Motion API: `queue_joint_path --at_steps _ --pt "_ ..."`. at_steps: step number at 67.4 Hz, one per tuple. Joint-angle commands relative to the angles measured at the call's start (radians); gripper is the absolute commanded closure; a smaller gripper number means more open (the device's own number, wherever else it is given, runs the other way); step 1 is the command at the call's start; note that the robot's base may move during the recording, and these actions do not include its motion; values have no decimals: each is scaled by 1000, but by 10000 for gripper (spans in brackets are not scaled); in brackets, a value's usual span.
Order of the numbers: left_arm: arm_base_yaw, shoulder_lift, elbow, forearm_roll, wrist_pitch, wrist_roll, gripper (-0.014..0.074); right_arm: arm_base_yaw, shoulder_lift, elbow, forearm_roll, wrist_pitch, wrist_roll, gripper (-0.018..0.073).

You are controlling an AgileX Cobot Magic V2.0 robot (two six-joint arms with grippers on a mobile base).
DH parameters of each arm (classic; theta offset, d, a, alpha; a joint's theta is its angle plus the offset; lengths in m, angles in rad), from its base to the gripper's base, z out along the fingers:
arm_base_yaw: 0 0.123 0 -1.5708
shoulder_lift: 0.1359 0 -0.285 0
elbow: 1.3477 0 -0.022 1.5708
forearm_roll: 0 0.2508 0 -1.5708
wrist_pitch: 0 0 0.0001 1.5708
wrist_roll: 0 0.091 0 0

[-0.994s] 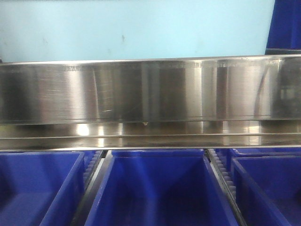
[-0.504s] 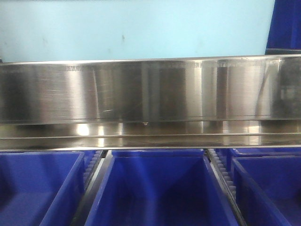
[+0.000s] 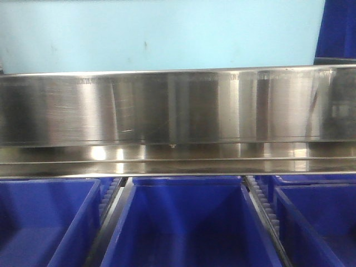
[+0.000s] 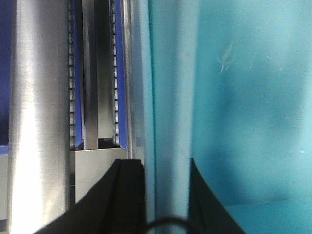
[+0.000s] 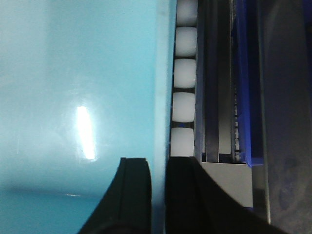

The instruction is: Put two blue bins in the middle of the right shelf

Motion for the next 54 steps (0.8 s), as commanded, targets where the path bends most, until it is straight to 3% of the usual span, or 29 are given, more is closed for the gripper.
queue_joint_path --at_steps 1,41,54 --pt "-7 29 4 -105 -32 15 689 3 -5 0 54 -38 -7 713" --pt "-7 -46 -2 -110 -32 15 707 3 -9 -7 54 -38 -7 713" --pt "-7 -59 -66 -109 -32 14 707 3 -9 -77 23 -38 -7 713"
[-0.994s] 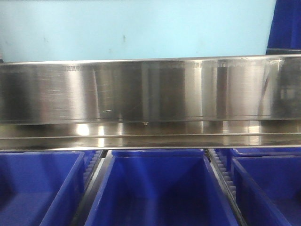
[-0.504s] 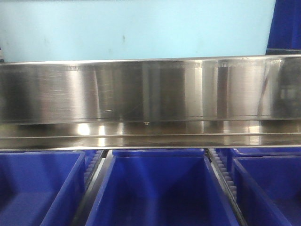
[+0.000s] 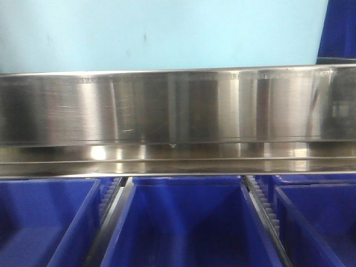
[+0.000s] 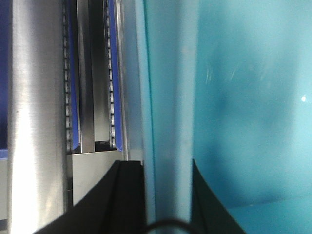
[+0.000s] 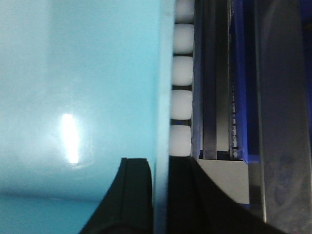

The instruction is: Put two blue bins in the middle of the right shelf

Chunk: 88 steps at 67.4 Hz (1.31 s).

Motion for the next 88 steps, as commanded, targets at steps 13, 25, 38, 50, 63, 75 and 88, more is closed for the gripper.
queue_joint_path --at_steps 13,25,38,50,63,75,88 --pt "-11 -29 -125 -93 -95 -3 707 4 -9 -152 -4 -67 -42 713" --pt "-11 -29 -200 -76 -135 -3 707 4 -9 -225 -31 -87 -52 713" --pt "-11 -29 -284 -51 -160 -3 707 4 -9 -300 -56 -103 -81 713" --pt "-11 -29 -320 -51 -164 21 707 4 -9 -369 -61 -107 -99 713" --pt "-11 -29 -320 -50 -179 21 707 4 -9 -374 -73 -105 -99 713" --pt "-11 -29 -320 -50 -219 21 707 4 -7 -374 -73 -104 -99 713" --pt "-11 -29 -320 -50 -201 21 707 4 -7 -374 -73 -116 -99 713"
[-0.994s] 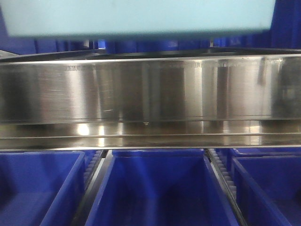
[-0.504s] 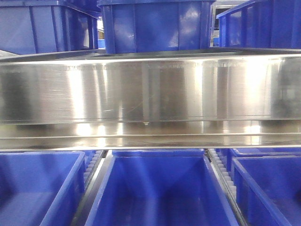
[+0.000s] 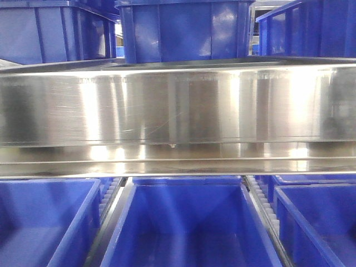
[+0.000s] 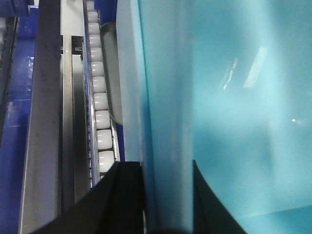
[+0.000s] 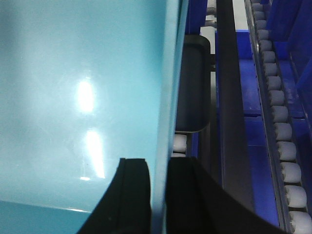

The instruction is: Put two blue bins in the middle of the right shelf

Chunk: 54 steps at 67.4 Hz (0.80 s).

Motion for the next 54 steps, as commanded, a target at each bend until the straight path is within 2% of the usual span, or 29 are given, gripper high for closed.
queue_joint_path --at_steps 1,29,54 --pt "-11 -22 -20 -71 -99 7 707 4 -9 -18 56 -97 0 713" --pt "-11 -22 -20 -69 -176 7 707 4 -9 -18 56 -149 0 713" --pt "-11 -22 -20 -69 -303 7 707 4 -9 -18 56 -149 0 713"
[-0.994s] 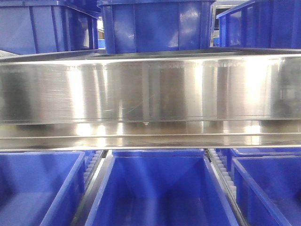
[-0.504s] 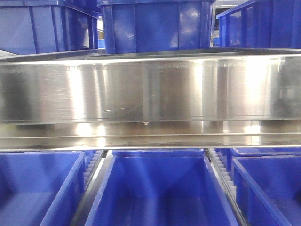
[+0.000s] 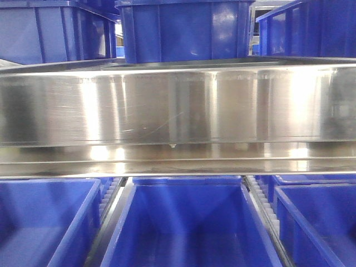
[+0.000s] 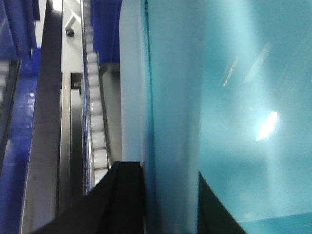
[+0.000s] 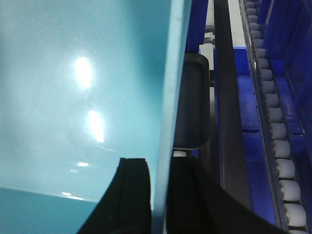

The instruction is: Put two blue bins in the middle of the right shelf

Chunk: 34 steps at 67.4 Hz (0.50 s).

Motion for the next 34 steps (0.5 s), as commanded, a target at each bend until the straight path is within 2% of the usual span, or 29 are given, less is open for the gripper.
queue_joint_path --at_steps 1,34 --pt "-11 -22 -20 -81 -166 -7 707 8 -9 -18 74 -94 2 713" --pt "-11 -20 -20 -79 -356 -7 707 8 -7 -18 74 -98 2 713"
